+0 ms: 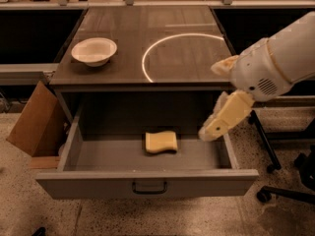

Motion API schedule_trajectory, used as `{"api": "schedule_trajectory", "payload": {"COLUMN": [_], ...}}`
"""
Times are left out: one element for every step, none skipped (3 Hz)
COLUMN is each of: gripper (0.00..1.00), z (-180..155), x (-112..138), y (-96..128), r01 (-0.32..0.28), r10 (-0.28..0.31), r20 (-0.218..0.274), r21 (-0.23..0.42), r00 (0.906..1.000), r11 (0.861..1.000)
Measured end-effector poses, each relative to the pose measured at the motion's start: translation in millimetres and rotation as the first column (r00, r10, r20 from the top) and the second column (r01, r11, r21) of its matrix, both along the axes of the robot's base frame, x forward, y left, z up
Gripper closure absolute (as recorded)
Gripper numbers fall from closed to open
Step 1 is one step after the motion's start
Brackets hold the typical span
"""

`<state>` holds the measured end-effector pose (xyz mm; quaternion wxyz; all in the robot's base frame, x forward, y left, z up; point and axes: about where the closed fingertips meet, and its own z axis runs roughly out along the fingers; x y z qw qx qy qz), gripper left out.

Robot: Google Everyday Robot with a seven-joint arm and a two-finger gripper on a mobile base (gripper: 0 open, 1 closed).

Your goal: Pick sponge from top drawer and place on counter

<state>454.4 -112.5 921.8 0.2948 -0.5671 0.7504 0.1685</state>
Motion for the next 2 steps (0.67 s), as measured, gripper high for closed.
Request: {"api": "schedule_trajectory", "payload": {"gripper": [0.0, 0.0], "z": [-7.2, -7.0], "x": [0.6, 0.4], "y": [40.8, 40.9], "r01": [-0.014, -0.015], "r10": [0.019, 0.019], "r20": [-0.028, -0.029], "r21": [0.147, 0.147], "r00": [0.9994, 0.9994], "r11": [0.989, 0.989]}}
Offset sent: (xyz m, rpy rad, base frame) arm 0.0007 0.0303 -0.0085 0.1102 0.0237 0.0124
